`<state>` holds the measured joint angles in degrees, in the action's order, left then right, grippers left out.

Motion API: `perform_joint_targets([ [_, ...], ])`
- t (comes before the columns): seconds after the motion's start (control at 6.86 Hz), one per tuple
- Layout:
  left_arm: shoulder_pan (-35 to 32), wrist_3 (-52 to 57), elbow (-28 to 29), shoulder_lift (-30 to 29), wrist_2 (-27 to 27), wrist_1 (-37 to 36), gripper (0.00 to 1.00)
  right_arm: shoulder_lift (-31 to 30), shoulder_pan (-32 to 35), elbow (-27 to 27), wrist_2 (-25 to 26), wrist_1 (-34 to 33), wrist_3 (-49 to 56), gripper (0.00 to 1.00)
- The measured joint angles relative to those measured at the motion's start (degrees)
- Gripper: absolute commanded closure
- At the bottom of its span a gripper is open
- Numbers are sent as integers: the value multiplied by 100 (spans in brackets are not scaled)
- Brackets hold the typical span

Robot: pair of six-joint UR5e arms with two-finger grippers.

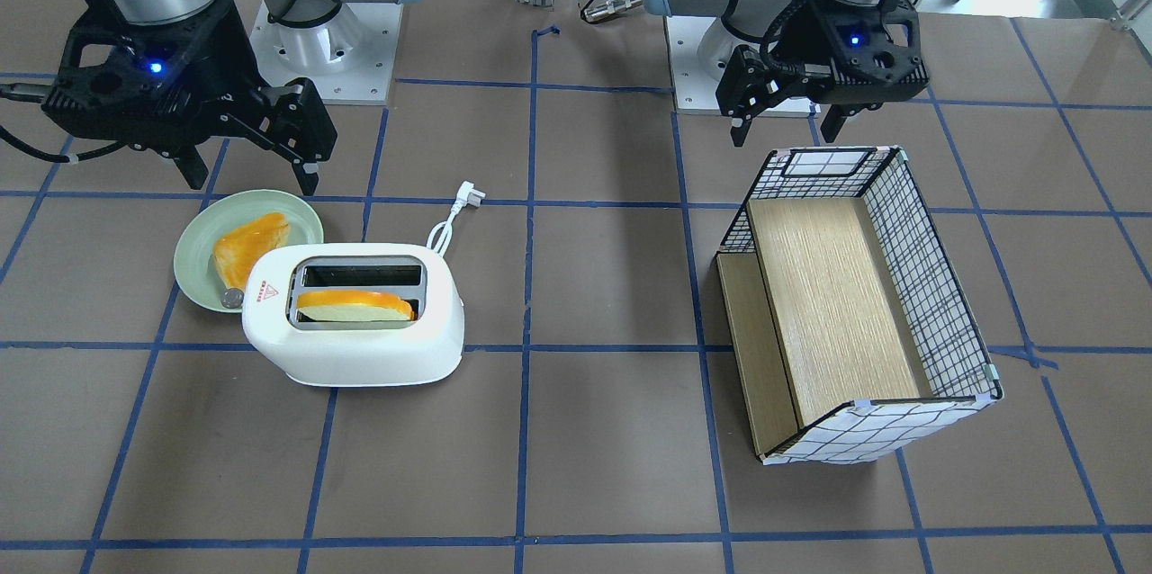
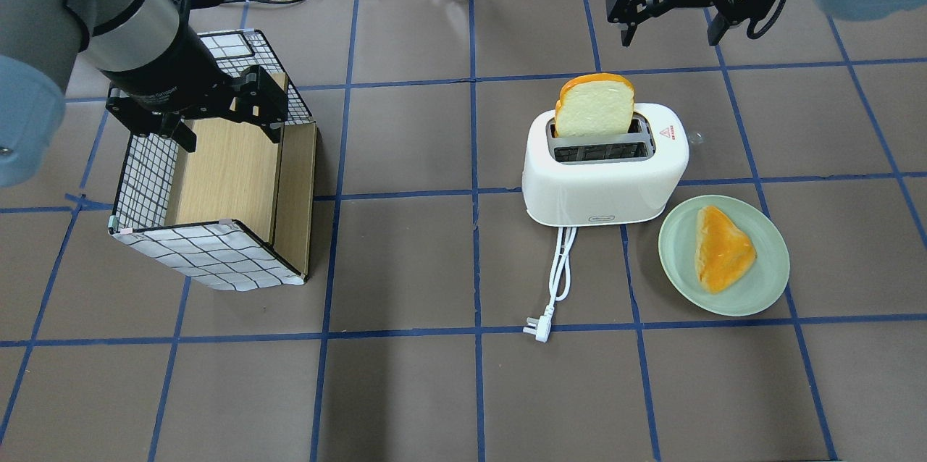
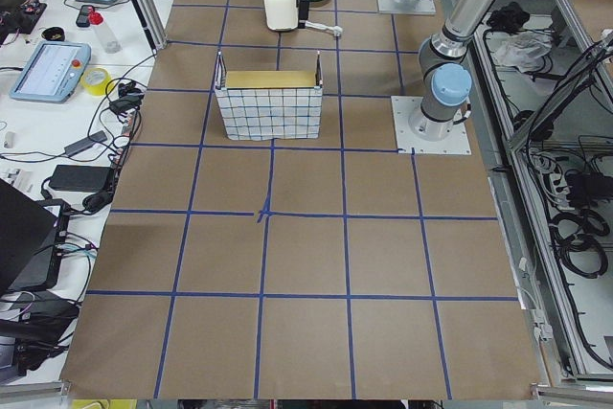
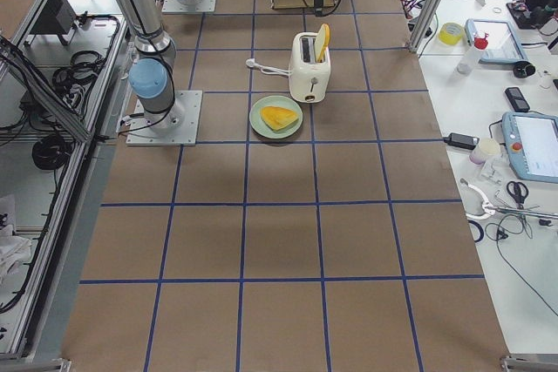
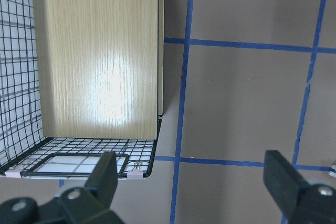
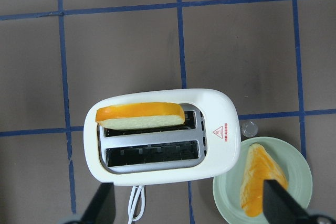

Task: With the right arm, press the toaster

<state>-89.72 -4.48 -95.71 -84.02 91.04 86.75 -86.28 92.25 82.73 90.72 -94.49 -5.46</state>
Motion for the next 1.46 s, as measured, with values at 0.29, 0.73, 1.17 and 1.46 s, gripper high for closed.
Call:
perform_joint_targets([
  [0.29,-2,0,0,0,-1,0,0,-36,-5,2,-1,18,1,0],
  [0.73,-2,0,0,0,-2,0,0,-64,-5,-12,7,39,2,0],
  [1.17,-2,0,0,0,1,0,0,-70,15,1,-40,244,-2,0],
  [1.46,-2,0,0,0,-3,0,0,-49,19,6,-56,348,7,8],
])
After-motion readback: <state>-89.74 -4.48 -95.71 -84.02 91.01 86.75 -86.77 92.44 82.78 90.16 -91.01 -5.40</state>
